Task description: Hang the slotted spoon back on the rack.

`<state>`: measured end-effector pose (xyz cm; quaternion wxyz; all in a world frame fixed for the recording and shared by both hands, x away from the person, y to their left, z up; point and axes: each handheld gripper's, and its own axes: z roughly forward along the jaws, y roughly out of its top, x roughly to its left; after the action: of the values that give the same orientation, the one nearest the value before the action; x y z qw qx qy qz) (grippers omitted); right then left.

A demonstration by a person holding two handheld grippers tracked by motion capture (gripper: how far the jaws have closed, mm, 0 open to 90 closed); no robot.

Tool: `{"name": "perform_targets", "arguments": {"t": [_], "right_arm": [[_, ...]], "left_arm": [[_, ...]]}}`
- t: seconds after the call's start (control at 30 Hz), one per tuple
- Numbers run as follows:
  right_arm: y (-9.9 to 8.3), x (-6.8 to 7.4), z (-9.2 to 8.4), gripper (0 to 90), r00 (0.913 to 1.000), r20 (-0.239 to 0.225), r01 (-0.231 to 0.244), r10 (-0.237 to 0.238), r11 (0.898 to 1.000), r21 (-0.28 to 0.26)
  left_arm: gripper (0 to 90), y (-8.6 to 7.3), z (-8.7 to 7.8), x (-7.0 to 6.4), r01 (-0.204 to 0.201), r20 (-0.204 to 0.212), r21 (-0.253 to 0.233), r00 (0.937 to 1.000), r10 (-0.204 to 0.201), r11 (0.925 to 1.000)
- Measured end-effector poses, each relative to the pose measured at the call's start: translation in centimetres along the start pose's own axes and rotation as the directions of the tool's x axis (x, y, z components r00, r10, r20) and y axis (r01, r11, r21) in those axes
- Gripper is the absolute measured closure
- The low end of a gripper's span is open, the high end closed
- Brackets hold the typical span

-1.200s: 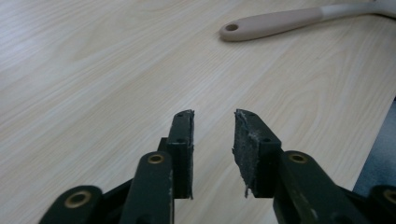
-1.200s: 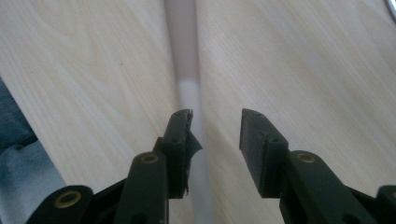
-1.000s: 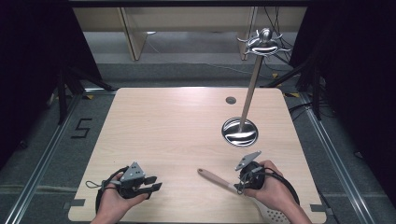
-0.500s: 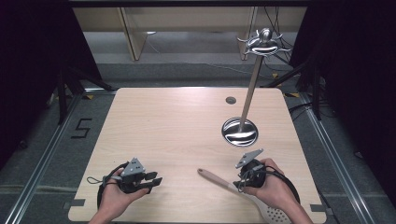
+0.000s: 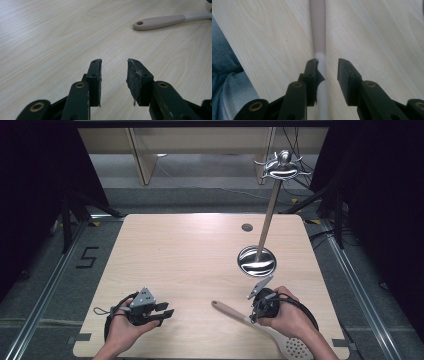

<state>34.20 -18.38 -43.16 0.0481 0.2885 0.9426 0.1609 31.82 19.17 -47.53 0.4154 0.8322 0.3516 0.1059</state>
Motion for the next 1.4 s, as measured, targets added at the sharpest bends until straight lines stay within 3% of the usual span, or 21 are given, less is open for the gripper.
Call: {"name": "perform_targets", "arguments": {"t": [0.1, 0.17, 0.23, 0.33, 0.47, 0.5, 0.63, 0.73, 0.77, 0.8, 0.87, 1.03, 1.07, 1.1, 1.13, 1.2, 1.3, 1.33, 1.37, 1.4], "right_arm": [[1.5, 0.2, 0.4, 70.7, 0.9999, 0.0, 0.014, -0.014, 1.0, 0.025], [2.2, 0.5, 0.6, 70.9, 0.9997, -0.003, 0.026, -0.026, 0.999, 0.035], [2.8, 0.8, 1.0, 70.8, 0.9998, -0.013, 0.017, -0.017, 0.999, 0.045], [3.3, 0.9, 1.5, 70.7, 0.9994, -0.028, 0.023, -0.021, 0.998, 0.06], [3.9, 0.8, 2.4, 70.6, 0.9986, -0.034, 0.044, -0.042, 0.996, 0.083], [4.2, 0.8, 2.6, 70.7, 0.9993, -0.034, 0.021, -0.017, 0.994, 0.103], [4.6, 0.5, 3.3, 70.9, 0.9972, -0.038, 0.069, -0.065, 0.991, 0.114], [5.0, 0.6, 3.6, 70.9, 0.9982, -0.035, 0.052, -0.048, 0.991, 0.121], [5.1, 0.8, 3.5, 70.9, 0.9993, -0.033, 0.024, -0.019, 0.99, 0.14], [5.2, 0.7, 3.6, 70.9, 0.9992, -0.025, 0.036, -0.033, 0.988, 0.148], [5.2, 0.9, 3.7, 70.7, 0.9996, -0.029, 0.009, -0.005, 0.987, 0.161], [5.5, 0.6, 4.2, 70.0, 0.9994, -0.023, 0.031, -0.028, 0.986, 0.163], [5.5, 0.9, 4.1, 69.9, 0.9996, -0.025, -0.009, 0.014, 0.983, 0.185], [5.5, 0.5, 4.4, 69.7, 0.9987, -0.032, 0.045, -0.041, 0.987, 0.155], [5.6, 0.4, 4.5, 69.6, 0.9981, -0.032, 0.057, -0.053, 0.987, 0.147], [5.6, 0.8, 4.5, 69.7, 0.9993, -0.035, 0.018, -0.011, 0.983, 0.184], [5.6, 1.0, 4.6, 69.6, 0.9995, -0.029, -0.002, 0.008, 0.979, 0.203], [5.6, 0.6, 4.9, 69.5, 0.9972, -0.036, 0.071, -0.066, 0.983, 0.167], [5.6, 0.6, 4.9, 69.5, 0.9972, -0.036, 0.071, -0.066, 0.983, 0.167], [5.7, 1.3, 4.7, 69.2, 0.9996, -0.023, -0.012, 0.018, 0.977, 0.215]], "left_arm": [[63.3, -0.3, 0.1, -0.3, 0.026, 0.011, -0.011, 0.9996, -0.026, 0.9996], [63.1, -0.2, -0.2, -0.2, -0.011, 0.015, 0.002, 0.9998, 0.011, 0.9999], [62.9, -0.2, -0.2, -0.4, 0.006, 0.016, -0.018, 0.9999, -0.006, 0.9998], [62.8, -0.2, -0.3, -0.3, -0.007, 0.016, -0.009, 0.9998, 0.007, 0.9999], [62.6, -0.2, 0.0, -0.4, 0.017, 0.022, -0.023, 0.9996, -0.017, 0.9996], [62.4, -0.1, -0.1, -0.2, -0.014, 0.015, 0.002, 0.9998, 0.014, 0.9999], [61.7, -0.1, 0.0, -0.2, -0.005, 0.021, 0.0, 0.9998, 0.005, 1.0], [61.0, -0.1, 0.0, -0.2, -0.004, 0.018, -0.004, 0.9998, 0.004, 1.0], [60.7, -0.2, 0.0, -0.3, 0.02, 0.017, -0.006, 0.9997, -0.02, 0.9998], [60.4, -0.2, 0.0, -0.3, 0.026, 0.014, -0.013, 0.9996, -0.026, 0.9996], [60.2, -0.2, 0.0, -0.3, 0.012, 0.017, -0.022, 0.9998, -0.012, 0.9997], [59.7, -0.2, -0.1, -0.3, 0.013, 0.017, -0.028, 0.9998, -0.012, 0.9995], [59.7, -0.2, 0.0, -0.3, 0.02, 0.019, -0.033, 0.9996, -0.019, 0.9993], [59.6, -0.2, 0.0, -0.3, 0.019, 0.017, -0.032, 0.9997, -0.019, 0.9993], [59.6, -0.2, 0.0, -0.3, 0.019, 0.018, -0.032, 0.9997, -0.018, 0.9993], [59.6, -0.2, 0.0, -0.2, 0.01, 0.017, -0.021, 0.9998, -0.009, 0.9997], [59.6, -0.2, 0.0, -0.3, 0.009, 0.019, -0.018, 0.9998, -0.009, 0.9998], [59.6, -0.2, 0.1, -0.4, 0.03, 0.019, -0.016, 0.9994, -0.03, 0.9994], [59.6, -0.2, 0.0, -0.3, 0.015, 0.019, -0.005, 0.9997, -0.015, 0.9999], [59.6, -0.2, 0.0, -0.3, 0.016, 0.019, -0.006, 0.9997, -0.016, 0.9999]]}}
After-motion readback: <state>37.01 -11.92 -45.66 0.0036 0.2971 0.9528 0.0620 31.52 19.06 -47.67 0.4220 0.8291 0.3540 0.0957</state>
